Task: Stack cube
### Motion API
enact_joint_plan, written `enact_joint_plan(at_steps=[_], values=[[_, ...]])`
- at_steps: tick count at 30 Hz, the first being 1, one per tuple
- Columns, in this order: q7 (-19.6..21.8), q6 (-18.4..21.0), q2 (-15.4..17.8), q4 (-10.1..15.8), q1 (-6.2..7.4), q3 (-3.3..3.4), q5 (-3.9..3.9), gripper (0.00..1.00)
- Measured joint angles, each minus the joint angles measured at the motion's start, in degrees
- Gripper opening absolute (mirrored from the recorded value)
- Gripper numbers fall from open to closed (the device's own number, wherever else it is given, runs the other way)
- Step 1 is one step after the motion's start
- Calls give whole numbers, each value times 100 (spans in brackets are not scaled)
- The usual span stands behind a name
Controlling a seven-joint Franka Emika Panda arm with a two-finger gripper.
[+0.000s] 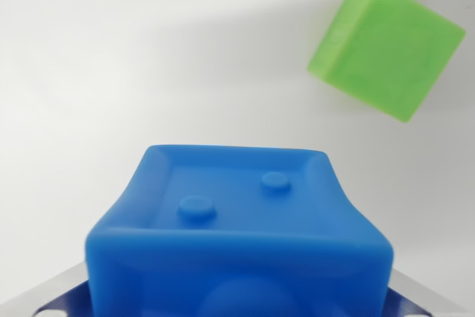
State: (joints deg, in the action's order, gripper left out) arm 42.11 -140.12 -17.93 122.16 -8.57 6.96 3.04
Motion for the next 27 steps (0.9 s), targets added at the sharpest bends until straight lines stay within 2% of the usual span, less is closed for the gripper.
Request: enact_joint_plan(at_steps=[27], values=[[886, 525, -173, -683, -151, 244, 109, 0]])
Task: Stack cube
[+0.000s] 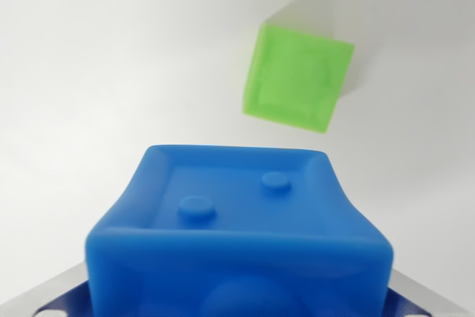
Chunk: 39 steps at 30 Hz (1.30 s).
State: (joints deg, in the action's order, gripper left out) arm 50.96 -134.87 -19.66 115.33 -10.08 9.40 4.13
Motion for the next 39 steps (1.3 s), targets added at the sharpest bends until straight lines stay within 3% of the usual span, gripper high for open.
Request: enact_joint_plan(at_steps=[25, 39], values=[[808, 477, -244, -710, -149, 193, 107, 0], [800, 84, -635, -645, -168, 171, 214, 0]])
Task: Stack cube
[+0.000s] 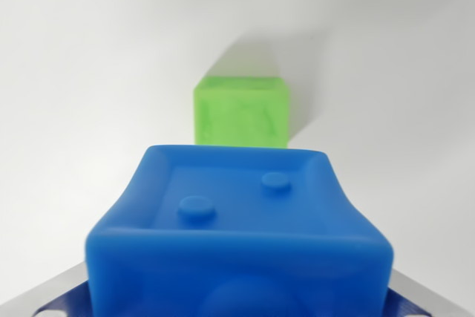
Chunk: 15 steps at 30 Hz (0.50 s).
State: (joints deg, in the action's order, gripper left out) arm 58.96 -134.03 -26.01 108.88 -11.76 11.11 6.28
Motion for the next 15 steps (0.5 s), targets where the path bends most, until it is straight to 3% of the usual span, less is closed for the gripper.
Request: enact_joint_plan(at_steps=[15], values=[[-75, -434, -409, 33, -27, -46, 124, 0]])
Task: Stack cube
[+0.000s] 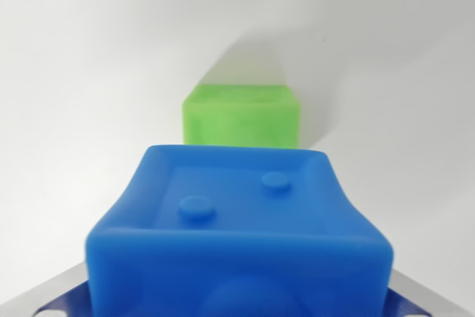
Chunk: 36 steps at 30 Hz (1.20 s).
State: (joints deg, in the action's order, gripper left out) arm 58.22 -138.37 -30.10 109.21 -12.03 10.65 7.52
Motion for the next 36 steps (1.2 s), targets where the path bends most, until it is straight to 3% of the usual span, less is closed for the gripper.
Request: enact_joint_plan(at_steps=[16, 36], values=[[-59, -331, -347, -9, -31, -48, 96, 0], [-92, -538, -587, -44, -78, -108, 141, 0]])
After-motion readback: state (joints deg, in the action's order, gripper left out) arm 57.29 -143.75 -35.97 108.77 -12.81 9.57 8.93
